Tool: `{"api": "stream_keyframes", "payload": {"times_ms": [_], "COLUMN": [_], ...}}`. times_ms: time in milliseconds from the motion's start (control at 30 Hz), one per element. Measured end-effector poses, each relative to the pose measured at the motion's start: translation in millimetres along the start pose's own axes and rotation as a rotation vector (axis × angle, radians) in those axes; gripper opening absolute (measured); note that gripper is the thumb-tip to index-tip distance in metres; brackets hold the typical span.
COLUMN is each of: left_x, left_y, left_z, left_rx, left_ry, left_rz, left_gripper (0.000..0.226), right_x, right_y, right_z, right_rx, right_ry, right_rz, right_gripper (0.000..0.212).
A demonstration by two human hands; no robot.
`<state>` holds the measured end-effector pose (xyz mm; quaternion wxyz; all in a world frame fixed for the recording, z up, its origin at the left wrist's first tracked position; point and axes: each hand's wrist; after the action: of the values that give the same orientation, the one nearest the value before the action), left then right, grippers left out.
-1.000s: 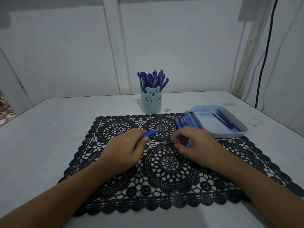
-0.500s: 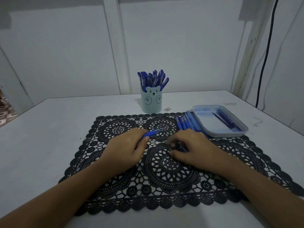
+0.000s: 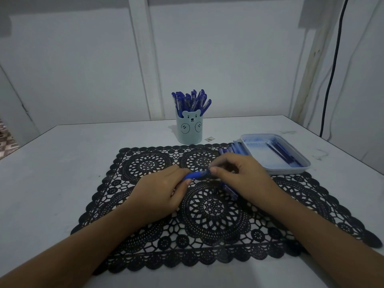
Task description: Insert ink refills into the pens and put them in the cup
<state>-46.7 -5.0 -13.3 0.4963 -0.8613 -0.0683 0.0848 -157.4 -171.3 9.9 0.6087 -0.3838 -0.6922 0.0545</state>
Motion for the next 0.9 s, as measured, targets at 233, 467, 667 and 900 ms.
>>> {"api": "stream_keyframes", "payload": {"times_ms": [233,467,667,900], "left_x": [8.8,11.5,10.4,10.6], "left_y": [2.5,4.8,4.2,4.6], "left_z": [-0.1,-0.7,-1.5,-1.2], "left_rx": [-0.094,-0.101,-0.105,-0.127], "left_ry": [-0.106,-0.204,-0.188,-0.176], "left_rz": [-0.033,-0.006,0.007,0.027], "left_gripper": [0.046,0.027,0.026,0.024], "right_x": [-18.7,-38.4,-54.6,-50.3], "right_y": [-40.6,-41.8,-23.9,-28.0], "right_z": [-13.1,-11.5,-15.1,-13.8], "right_rx": [-0.268,-0.648,-0.416,-0.352], "right_ry": [0.177,-0.017,-0.027,-0.069], "right_rz": [-0.264,0.334,0.867,0.812], "right_gripper": [0.017,0.007,0.011,0.021]}}
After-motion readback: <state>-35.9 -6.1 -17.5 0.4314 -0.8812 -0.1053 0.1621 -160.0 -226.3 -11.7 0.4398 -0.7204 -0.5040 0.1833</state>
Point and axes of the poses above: each hand's wrist, its own z-axis away from the middle knuckle, its own y-axis out of the palm, x = y × z, and after that the axes turned 8 degrees about y, right-handed
